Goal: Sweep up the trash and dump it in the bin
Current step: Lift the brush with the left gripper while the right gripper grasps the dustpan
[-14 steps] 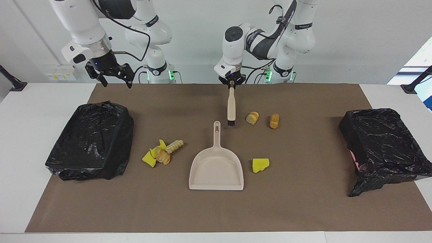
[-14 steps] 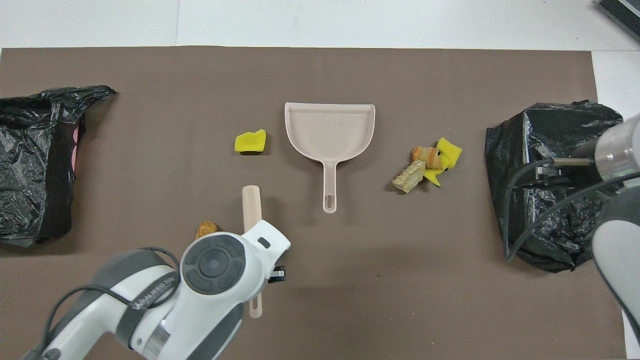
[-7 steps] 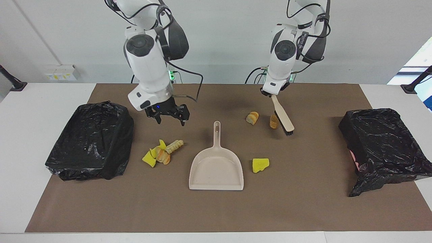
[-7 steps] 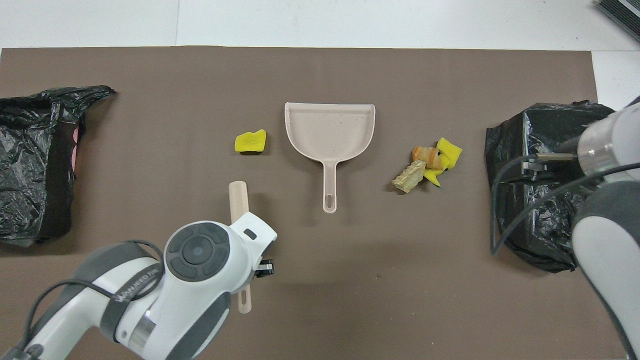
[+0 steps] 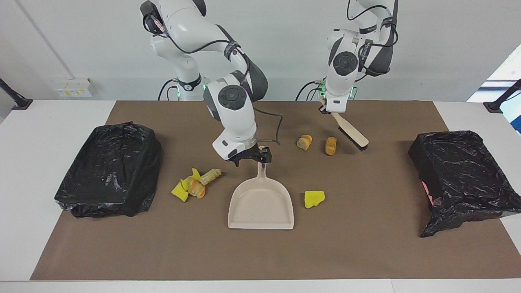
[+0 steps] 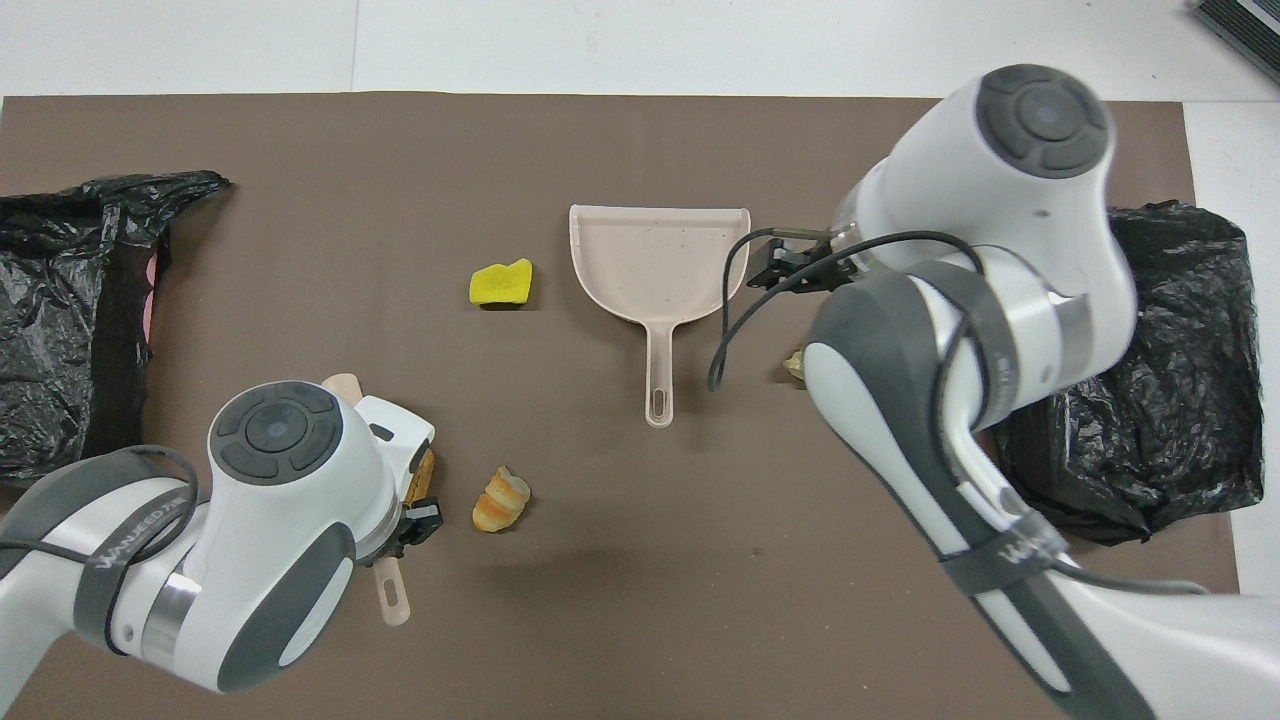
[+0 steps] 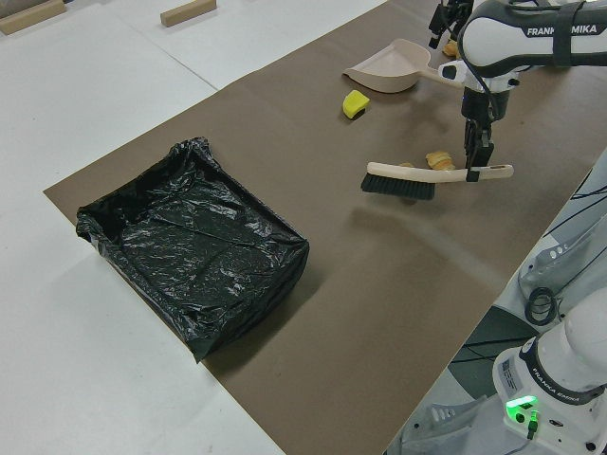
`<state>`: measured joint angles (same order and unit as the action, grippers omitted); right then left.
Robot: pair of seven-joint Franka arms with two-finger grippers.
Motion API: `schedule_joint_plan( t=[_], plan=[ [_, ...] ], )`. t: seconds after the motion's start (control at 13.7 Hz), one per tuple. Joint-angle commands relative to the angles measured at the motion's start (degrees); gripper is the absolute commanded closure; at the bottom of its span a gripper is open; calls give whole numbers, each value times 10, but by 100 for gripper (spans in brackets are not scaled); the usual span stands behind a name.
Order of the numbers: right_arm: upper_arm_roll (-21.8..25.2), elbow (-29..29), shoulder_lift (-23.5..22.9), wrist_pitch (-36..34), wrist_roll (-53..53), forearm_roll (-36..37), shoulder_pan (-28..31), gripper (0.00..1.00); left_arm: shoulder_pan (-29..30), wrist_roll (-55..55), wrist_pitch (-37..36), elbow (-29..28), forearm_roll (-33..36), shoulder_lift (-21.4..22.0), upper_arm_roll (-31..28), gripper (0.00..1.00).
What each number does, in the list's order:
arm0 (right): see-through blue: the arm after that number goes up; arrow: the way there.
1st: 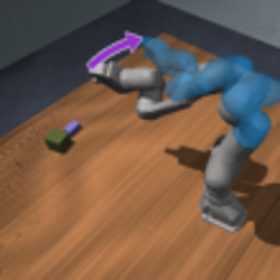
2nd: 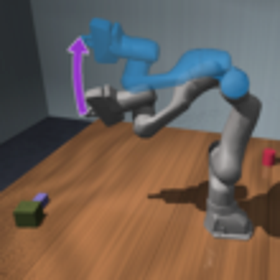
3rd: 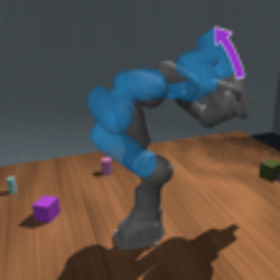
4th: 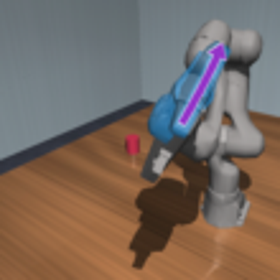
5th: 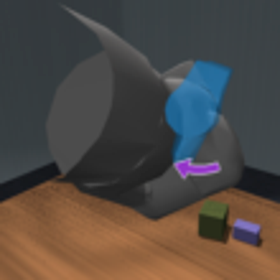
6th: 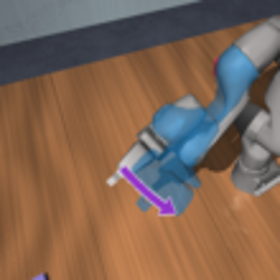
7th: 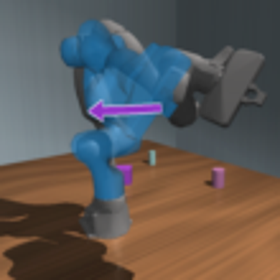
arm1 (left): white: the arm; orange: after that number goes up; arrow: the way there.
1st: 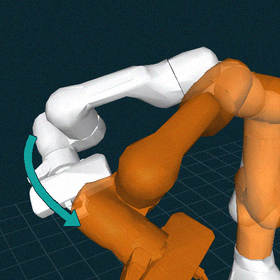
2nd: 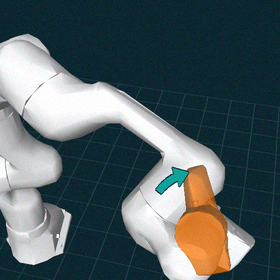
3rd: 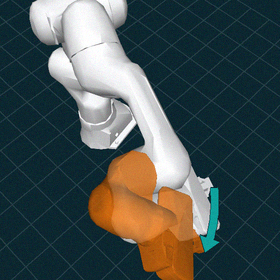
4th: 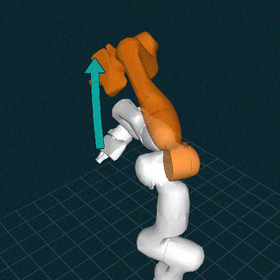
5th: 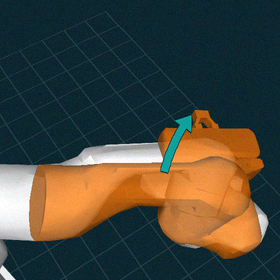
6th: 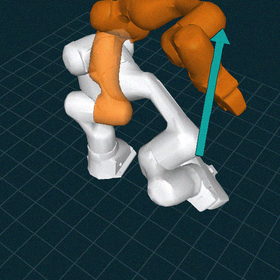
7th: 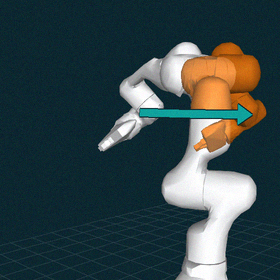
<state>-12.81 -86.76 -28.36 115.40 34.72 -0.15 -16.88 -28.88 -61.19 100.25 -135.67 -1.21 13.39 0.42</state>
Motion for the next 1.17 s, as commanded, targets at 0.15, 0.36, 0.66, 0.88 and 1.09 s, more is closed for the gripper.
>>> schedule_joint_plan(
  t=[0.15, 0.36, 0.66, 0.88, 1.09],
  plan=[
    [-3, -54, 2, 33, -1, -14, -10, 0, -46, -115, 43, -32, -88, 14, -3, 100],
    [-3, -72, 13, 32, 0, -14, -13, 0, -47, -161, 97, -35, -130, -3, -3, 100],
    [-6, -71, 16, 24, 6, -14, -20, 33, -34, -145, 208, -7, -144, -66, -7, 100],
    [-6, -68, 15, 24, 31, -15, -21, 100, 1, -104, 243, 46, -144, -109, -7, 100],
    [-6, -63, 16, 25, 35, -13, -15, 100, 25, -71, 232, 119, -144, -151, -7, 100]
  ],
)
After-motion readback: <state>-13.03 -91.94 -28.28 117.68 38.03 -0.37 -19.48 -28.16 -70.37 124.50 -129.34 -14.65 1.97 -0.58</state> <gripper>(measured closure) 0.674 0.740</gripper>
